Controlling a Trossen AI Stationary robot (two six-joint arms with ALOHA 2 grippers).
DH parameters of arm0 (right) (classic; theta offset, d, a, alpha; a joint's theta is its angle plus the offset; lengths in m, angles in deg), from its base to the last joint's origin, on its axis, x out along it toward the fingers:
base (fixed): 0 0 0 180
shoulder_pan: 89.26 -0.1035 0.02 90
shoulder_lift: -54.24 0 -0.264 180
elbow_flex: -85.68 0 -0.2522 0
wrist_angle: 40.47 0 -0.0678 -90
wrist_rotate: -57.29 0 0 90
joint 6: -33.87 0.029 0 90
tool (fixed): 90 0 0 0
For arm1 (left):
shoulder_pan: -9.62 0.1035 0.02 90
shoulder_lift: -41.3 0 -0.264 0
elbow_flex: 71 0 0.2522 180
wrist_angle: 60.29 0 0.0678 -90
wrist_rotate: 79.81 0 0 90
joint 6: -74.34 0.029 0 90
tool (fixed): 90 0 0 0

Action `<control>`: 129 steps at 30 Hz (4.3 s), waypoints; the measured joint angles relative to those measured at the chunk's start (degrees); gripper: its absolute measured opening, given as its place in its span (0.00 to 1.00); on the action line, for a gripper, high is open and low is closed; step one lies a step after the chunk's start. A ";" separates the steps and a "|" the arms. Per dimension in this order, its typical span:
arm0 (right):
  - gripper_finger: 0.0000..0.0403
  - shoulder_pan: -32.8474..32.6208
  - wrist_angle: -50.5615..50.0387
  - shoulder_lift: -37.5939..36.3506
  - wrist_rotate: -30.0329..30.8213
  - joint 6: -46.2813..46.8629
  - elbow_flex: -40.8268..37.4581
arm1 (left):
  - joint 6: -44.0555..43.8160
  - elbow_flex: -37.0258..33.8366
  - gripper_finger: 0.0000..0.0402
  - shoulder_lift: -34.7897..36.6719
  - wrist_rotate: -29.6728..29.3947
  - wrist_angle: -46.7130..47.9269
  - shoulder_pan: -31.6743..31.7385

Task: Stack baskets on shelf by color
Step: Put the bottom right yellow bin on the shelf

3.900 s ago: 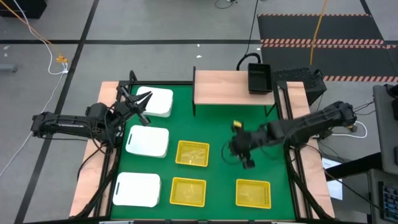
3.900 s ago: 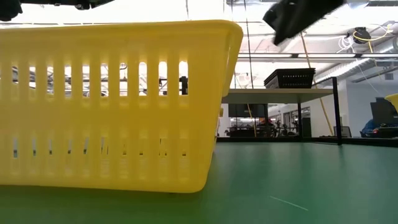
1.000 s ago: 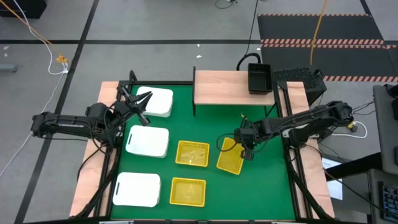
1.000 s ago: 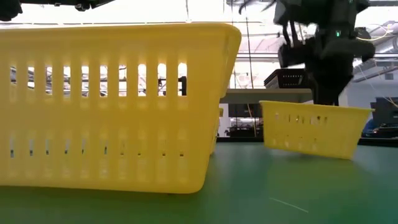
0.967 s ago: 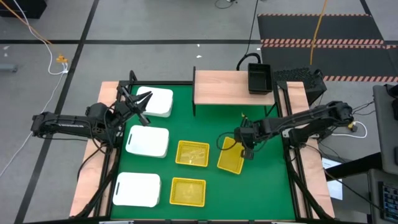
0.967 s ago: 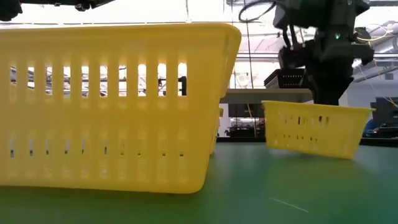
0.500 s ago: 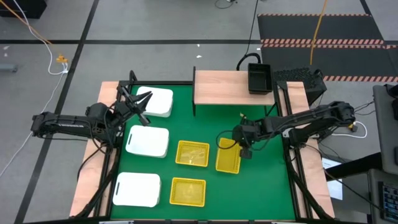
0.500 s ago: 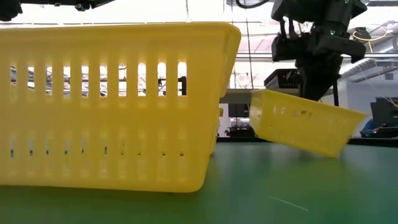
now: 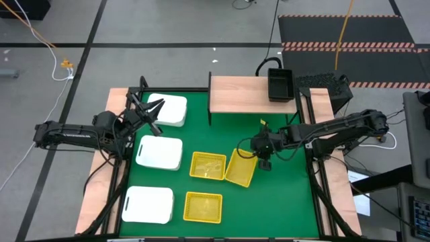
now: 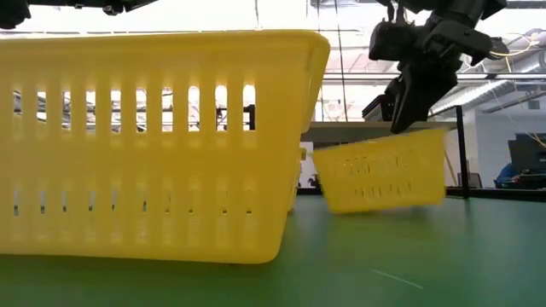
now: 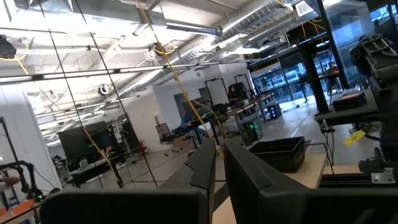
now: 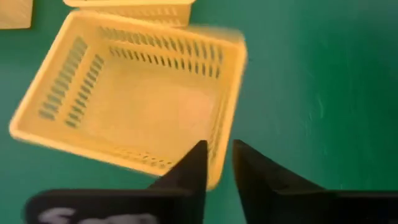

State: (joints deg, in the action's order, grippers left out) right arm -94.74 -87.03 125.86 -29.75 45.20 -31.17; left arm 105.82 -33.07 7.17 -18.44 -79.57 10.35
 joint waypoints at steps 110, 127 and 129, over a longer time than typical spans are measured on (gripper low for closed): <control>0.46 -16.41 2.02 23.01 -7.10 32.46 17.53 | -0.48 0.00 0.09 0.00 0.00 0.28 0.00; 0.46 -15.84 1.62 26.93 -1.51 27.97 17.51 | -0.31 0.00 0.09 0.00 -0.01 0.31 0.00; 0.46 -15.69 1.67 27.43 -1.64 27.08 17.51 | -0.33 0.00 0.09 0.00 -0.01 0.31 0.00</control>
State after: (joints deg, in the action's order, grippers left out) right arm -110.43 -85.36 153.29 -31.39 72.28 -13.67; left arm 105.49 -33.07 7.17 -18.45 -79.26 10.35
